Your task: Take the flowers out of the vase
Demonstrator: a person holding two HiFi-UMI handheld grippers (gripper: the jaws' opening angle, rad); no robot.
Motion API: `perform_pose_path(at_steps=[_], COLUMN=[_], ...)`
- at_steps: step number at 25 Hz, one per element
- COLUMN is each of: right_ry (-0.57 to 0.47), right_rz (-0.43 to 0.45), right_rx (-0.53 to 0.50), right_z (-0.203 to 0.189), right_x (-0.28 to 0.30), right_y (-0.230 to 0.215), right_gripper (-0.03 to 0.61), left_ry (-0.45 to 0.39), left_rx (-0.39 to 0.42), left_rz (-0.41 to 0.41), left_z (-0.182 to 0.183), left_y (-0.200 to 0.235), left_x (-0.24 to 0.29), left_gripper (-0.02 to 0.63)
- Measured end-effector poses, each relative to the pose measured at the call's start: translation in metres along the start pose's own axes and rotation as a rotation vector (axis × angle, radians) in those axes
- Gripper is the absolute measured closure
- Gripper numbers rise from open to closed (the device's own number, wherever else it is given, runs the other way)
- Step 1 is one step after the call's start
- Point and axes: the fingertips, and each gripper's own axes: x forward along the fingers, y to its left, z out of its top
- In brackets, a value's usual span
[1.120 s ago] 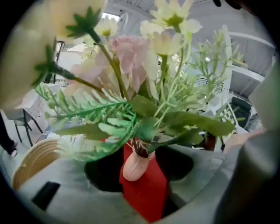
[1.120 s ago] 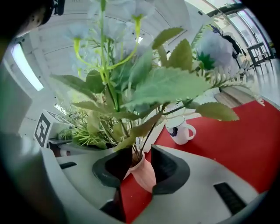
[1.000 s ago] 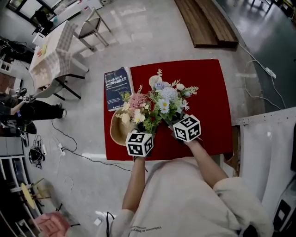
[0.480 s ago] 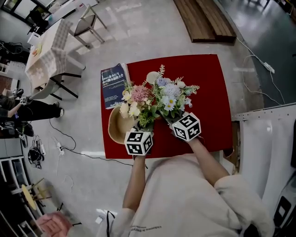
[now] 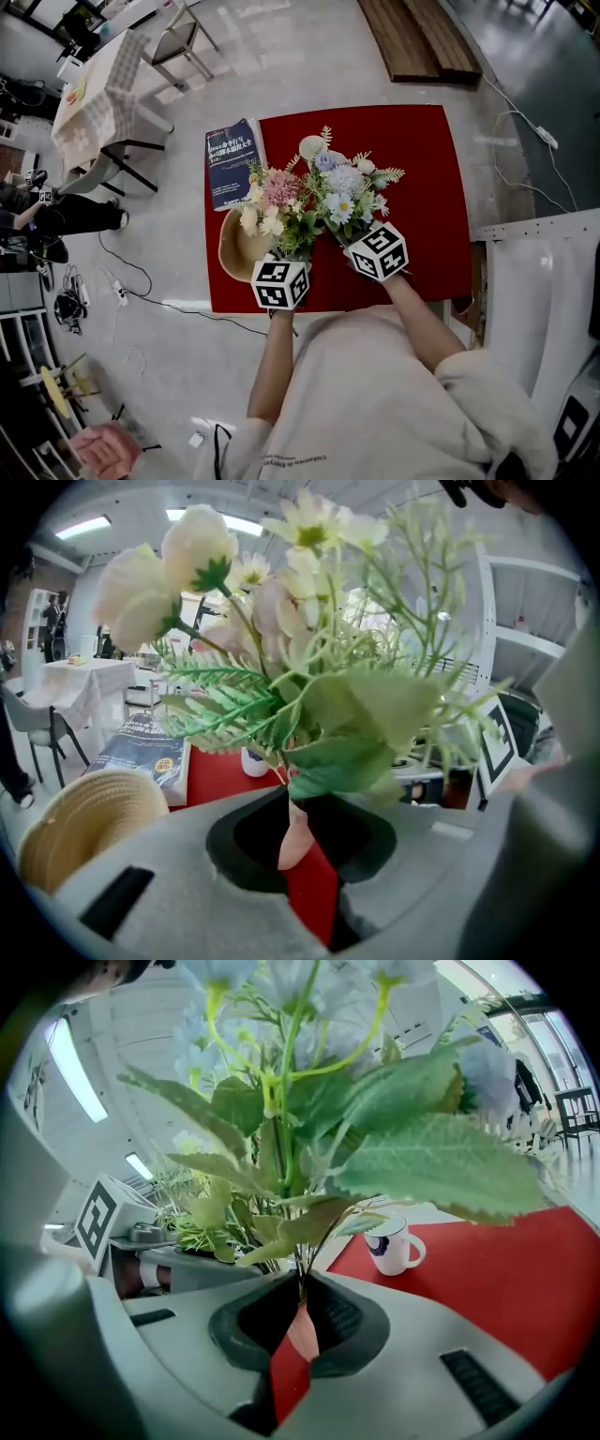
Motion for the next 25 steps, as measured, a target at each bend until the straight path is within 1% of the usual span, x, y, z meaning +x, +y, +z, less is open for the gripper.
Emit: perform_pose_path(at_steps=[3,4,6,7,9,21,25], right_ry=[0.008,0.011,0.014,0.013,0.006,-0.019,-0.032], right_rz=[0.001,0.001,0.0,-0.002,-0.006,-0.032,-0.047], right_rx=[-0.006,-0.008,-0.01,-0.01,-0.007,0.008,-0.007], right_z=[0.0,0.0,0.0,0.0,0.002,0.011,0.015], right_x=[0.001,0.001,0.001,0.001,0.001,-0.007,-0.011], right_y=[0.001,0.002,0.003,0.004,0.003,0.003,0.007], right_gripper=[0.548,0.548,0.548,0.548,0.548,0.548,0.549], left_ry=[0.003,-0.001,-0.008,-0.008,-0.01,-0.058,-0.078], left_rx=[0.01,0.011,0.009,0.007,0.006,0.01,0.016], left_rz=[0.004,0.009,0.022,0.028,0.035,0.04,0.048], left_z=[0.004,0.006,0.009,0.01,0.01,0.021,0.025], left_y=[0.001,0.002,0.003,0.004,0.005,0.001,-0.002], left_x=[0.002,0.002,0.002,0.001,0.0,-0.015,-0.022], left_gripper=[0.515,0.514,0.517,0.543,0.557,0.561,0.561])
